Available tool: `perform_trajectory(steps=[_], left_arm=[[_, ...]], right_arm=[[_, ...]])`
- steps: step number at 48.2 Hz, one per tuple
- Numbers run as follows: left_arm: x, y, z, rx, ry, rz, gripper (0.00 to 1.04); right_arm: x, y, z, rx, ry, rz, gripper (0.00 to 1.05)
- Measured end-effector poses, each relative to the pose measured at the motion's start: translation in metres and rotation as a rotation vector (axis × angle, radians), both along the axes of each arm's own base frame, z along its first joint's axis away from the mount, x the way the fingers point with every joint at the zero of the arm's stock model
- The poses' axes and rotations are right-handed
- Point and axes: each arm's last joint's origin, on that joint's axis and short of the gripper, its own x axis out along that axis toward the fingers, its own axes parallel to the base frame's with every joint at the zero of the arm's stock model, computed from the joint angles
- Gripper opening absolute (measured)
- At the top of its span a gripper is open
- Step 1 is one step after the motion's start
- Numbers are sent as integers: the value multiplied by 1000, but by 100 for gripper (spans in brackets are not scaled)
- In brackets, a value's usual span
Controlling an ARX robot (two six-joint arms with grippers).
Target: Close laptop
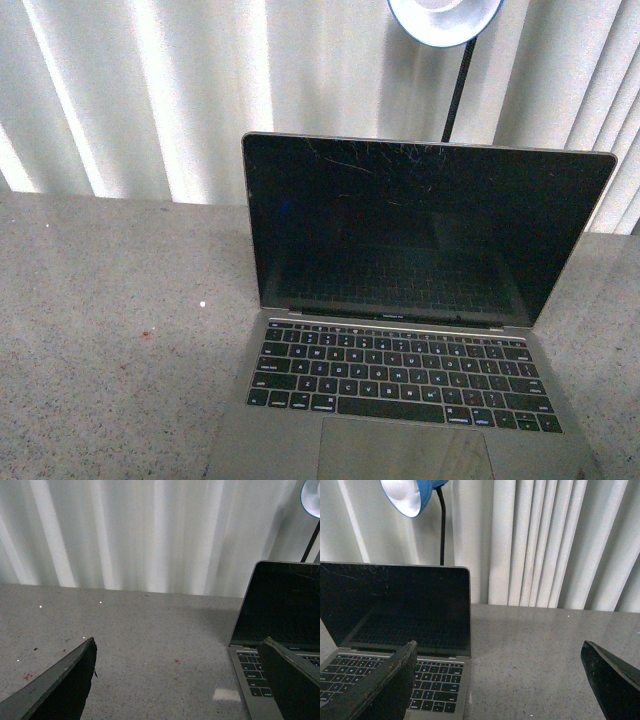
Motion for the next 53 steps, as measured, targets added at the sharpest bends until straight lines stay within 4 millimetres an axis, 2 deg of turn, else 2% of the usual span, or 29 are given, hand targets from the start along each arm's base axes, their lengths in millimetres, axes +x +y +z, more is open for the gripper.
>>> perform_trajectory(steps=[53], left_arm=[[0, 0, 0, 0, 0, 0, 98]], right_arm=[[0, 0, 0, 0, 0, 0, 97]])
